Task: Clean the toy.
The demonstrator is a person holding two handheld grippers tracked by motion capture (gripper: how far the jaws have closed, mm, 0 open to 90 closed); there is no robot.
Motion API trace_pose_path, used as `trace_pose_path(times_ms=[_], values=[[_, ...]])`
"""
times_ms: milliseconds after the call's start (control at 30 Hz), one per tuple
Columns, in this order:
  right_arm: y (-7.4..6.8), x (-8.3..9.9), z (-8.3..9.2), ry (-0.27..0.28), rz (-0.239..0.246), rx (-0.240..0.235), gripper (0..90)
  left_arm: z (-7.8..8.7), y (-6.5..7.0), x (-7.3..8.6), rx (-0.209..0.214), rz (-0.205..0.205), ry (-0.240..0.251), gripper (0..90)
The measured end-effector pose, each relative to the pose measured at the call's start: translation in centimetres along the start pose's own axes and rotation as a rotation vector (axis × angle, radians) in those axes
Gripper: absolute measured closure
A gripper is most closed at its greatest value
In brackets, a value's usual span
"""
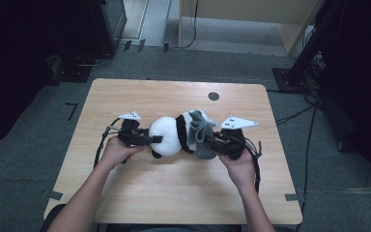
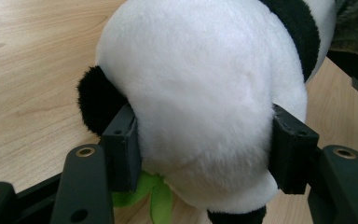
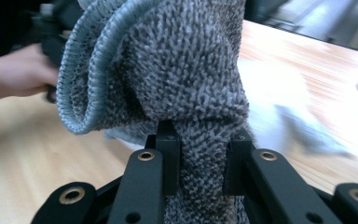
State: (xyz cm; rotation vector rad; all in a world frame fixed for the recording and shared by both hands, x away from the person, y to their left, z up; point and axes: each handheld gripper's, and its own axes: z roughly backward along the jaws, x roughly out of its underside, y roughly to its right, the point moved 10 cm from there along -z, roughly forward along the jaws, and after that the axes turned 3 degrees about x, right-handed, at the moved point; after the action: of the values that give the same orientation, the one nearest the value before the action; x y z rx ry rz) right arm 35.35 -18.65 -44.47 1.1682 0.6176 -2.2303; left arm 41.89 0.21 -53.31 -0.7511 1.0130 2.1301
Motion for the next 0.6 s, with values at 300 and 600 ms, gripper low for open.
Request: trace_pose_path(times_ms=[300,600], values=[[-7.1,1.7,-5.2,-0.095,0.079,-0.197,74.5,0.0,0.1,0.0,-0.004,0.011,0.01,38.0],[-10.9,3.7,-9.4,-0.162,0.159,-0.281,74.6,0.0,0.1,0.0,-0.006,0.018,0.012,38.0]])
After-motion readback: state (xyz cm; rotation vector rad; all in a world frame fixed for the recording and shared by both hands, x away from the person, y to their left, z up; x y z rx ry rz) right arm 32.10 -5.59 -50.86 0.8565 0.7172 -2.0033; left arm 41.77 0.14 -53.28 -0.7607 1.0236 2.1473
